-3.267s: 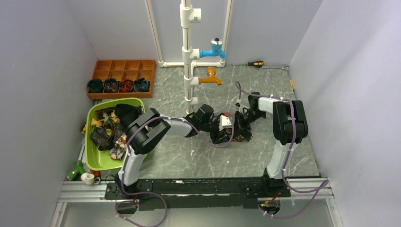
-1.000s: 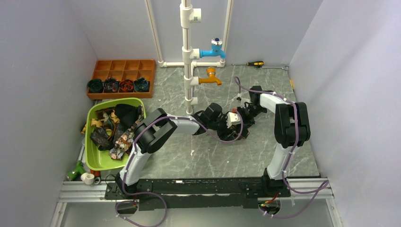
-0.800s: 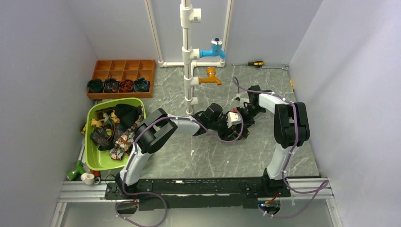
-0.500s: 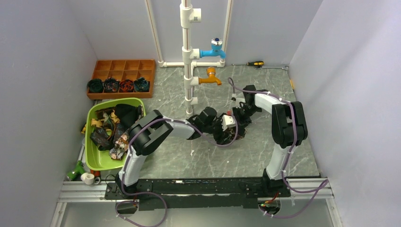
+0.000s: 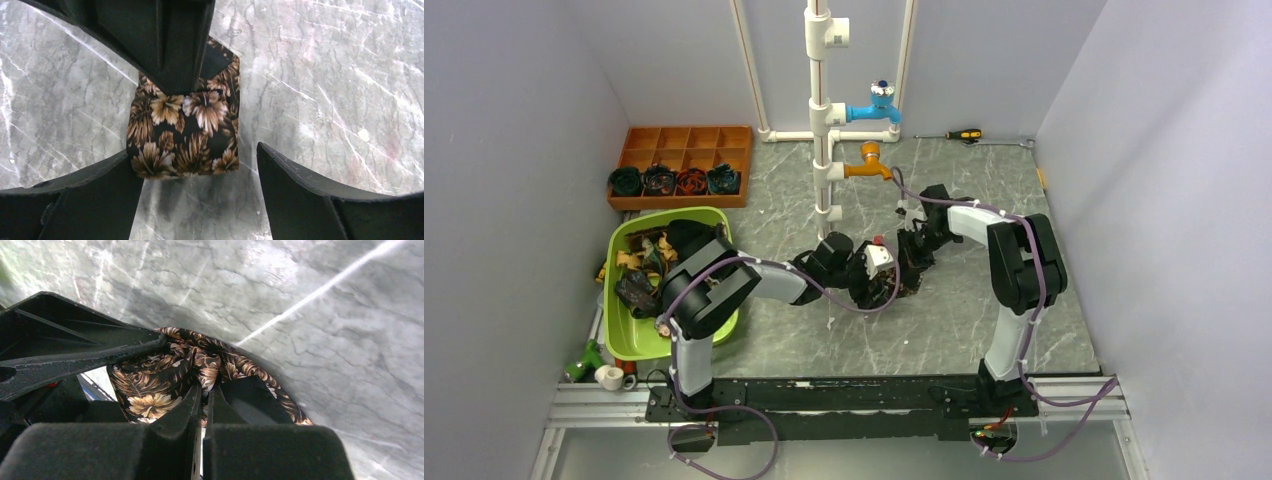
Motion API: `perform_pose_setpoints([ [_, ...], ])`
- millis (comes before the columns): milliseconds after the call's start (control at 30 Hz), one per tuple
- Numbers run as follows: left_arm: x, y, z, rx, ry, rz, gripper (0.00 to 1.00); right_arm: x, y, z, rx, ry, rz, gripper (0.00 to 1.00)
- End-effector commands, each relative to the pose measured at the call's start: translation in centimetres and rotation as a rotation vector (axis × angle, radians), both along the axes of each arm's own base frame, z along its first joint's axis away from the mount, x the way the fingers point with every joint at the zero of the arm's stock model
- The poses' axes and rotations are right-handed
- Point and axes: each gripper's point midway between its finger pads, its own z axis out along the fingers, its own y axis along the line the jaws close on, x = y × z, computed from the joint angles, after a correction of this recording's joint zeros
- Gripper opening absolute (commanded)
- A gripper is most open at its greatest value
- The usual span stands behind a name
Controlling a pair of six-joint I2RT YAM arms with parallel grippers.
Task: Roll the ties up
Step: Roll the tie at the center of the board.
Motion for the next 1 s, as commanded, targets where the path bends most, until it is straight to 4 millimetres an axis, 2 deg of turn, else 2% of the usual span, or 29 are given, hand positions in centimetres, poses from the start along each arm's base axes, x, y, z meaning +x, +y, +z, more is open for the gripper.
perform_pose_setpoints([
  [0,0.4,-1.2,2.2,-0.077,0.014,0.029,0.84,0.1,-1.5,-5.4,-0.157,-0.026,0.023,0.00],
  [167,0.9,-2.1,1.6,-0.088,-0.016,0.001,0.77,-0.1,-1.4,-5.4,-0.153,-0.025,0.038,0.00],
  [433,0.6,-3.1,0.7,-0.105,-0.021,-0.067,0.57,-0.1,-1.2,-5.4,-0.142,-0.017,0.058,0.00],
  [567,0.1,-3.1,-0.2,-0.077,-0.042,-0.089,0.35,0.3,-0.9,-4.9,-0.129,-0.018,0.059,0.00],
  [633,-0.1,-2.5,-1.3,-0.029,-0.034,-0.077,0.25,0.7,-0.9,-4.1,-0.117,-0.032,0.086,0.02],
  [800,-1.0,-0.2,-3.8,0.069,0.018,-0.034,0.10,1.0,-1.1,-0.1,-0.006,-0.008,0.043,0.28],
  [867,-1.5,0.5,-4.5,0.088,0.036,-0.028,0.06,0.8,-1.3,1.5,0.045,-0.001,0.020,0.31],
  [967,-1.9,0.9,-5.0,0.104,0.057,-0.027,0.03,0.5,-1.2,3.5,0.120,0.000,-0.012,0.30],
])
